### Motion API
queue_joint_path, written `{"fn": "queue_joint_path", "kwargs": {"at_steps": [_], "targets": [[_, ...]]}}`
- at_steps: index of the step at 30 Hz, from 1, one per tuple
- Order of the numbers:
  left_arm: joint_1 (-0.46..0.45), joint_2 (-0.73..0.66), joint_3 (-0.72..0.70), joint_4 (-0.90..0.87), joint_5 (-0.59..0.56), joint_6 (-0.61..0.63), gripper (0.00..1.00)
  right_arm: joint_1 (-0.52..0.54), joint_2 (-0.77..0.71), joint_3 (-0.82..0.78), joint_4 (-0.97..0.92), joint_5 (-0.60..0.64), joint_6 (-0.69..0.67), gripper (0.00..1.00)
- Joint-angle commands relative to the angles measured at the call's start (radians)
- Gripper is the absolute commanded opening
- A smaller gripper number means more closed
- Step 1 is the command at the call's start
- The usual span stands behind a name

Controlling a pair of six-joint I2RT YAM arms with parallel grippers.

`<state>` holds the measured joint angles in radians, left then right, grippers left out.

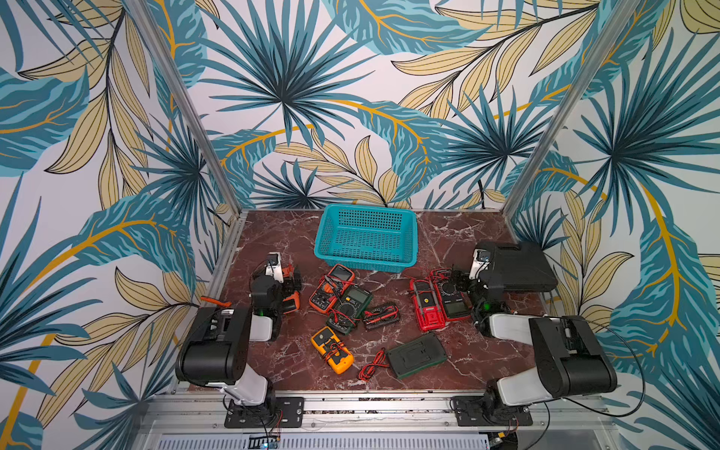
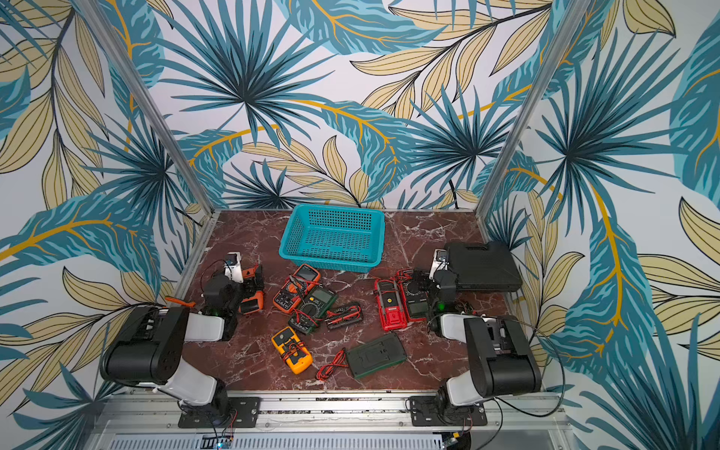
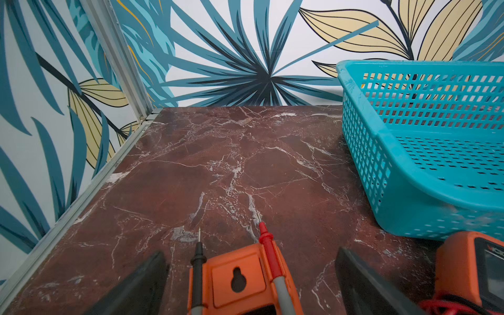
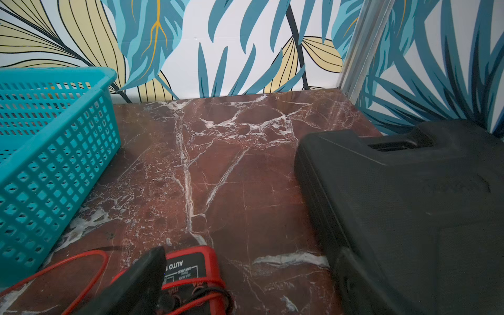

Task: Put the multimeter into the basket
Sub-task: Pick up the multimeter from the center of the board.

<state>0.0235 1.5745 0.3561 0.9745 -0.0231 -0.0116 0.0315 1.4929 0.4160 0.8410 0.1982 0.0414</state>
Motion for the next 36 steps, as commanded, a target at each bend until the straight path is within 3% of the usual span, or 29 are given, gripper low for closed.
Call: {"fn": "queue_joint_path", "kwargs": {"at_steps": [1, 29, 36], "targets": [[0.007, -0.009, 0.016, -0.003, -0.008, -0.002, 1.0, -0.003, 0.007, -0.017, 0.023, 0.011, 0.012, 1.0], [0.01, -0.012, 0.015, -0.005, 0.015, 0.001, 1.0, -0.004, 0.006, -0.019, 0.026, 0.011, 0.011, 0.99], [0.01, -0.125, -0.006, -0.066, -0.028, -0.01, 1.0, -0.003, -0.079, -0.016, -0.049, 0.046, 0.022, 0.99]]}}
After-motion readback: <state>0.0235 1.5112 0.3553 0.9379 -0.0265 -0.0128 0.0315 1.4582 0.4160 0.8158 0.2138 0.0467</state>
